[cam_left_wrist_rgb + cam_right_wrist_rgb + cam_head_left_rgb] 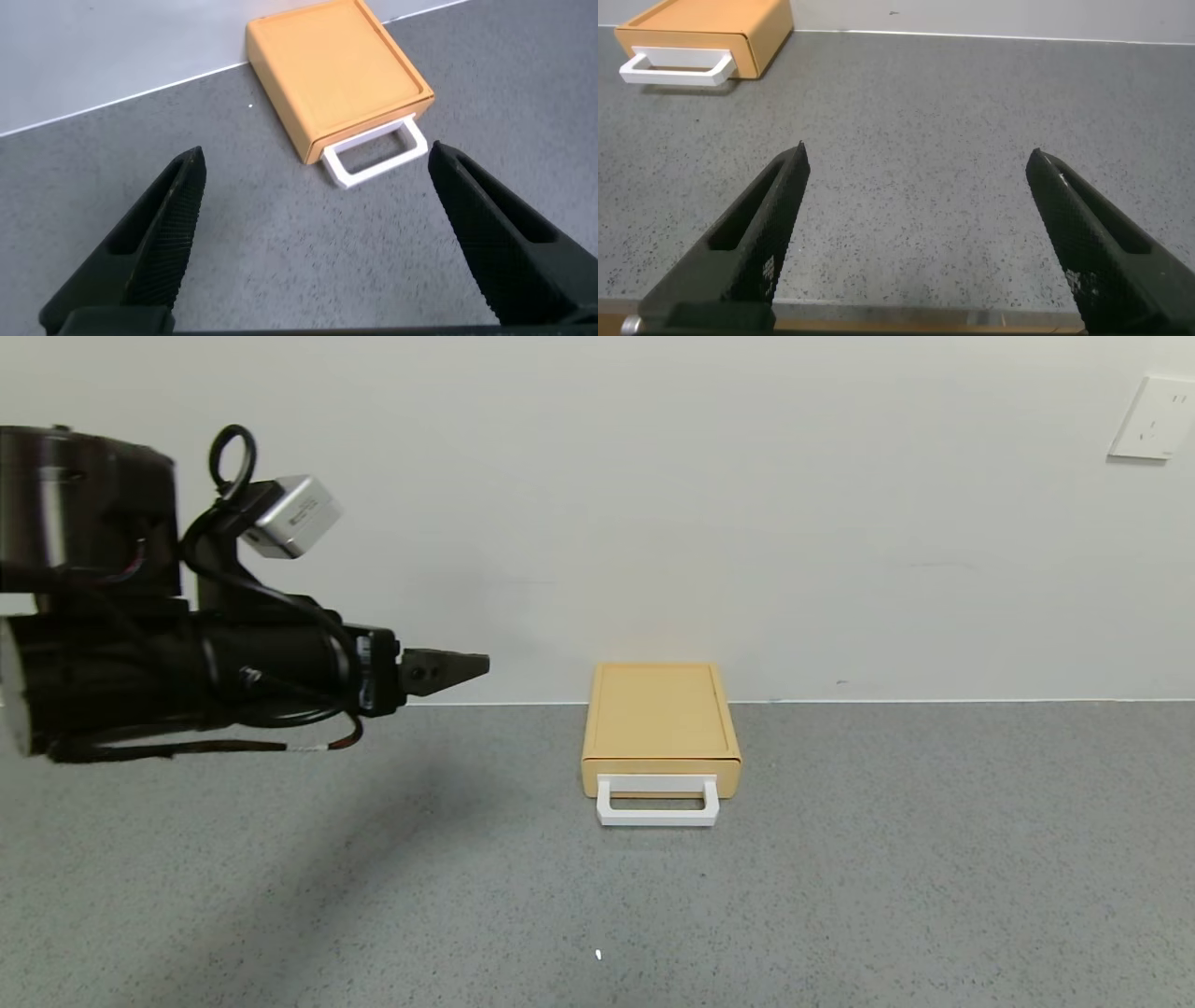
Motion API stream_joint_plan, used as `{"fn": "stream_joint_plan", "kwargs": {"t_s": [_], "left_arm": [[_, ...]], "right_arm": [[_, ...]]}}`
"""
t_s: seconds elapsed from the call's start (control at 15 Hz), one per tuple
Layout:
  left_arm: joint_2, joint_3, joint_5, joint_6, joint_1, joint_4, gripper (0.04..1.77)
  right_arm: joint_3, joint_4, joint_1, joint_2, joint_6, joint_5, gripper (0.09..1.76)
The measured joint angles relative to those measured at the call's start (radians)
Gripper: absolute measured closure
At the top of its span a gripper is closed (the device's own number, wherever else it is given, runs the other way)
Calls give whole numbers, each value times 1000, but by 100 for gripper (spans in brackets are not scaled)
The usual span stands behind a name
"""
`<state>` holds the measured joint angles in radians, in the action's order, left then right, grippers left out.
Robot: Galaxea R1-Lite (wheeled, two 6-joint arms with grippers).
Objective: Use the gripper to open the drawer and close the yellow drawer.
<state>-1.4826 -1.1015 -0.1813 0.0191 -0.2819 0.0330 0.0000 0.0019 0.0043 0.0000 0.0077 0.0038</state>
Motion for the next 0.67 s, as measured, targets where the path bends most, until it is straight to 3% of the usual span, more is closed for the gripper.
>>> {"fn": "stream_joint_plan", "kwargs": {"t_s": [0.2,0.4,0.67], "left_arm": [[188,176,-5,-69,22,24,9],[385,296,30,-93,33,9,9],[670,381,102,-99,39,-135,9]], "right_arm": [[0,0,0,0,0,0,14],[0,0,0,0,0,0,14],[0,0,0,0,0,0,14]]}}
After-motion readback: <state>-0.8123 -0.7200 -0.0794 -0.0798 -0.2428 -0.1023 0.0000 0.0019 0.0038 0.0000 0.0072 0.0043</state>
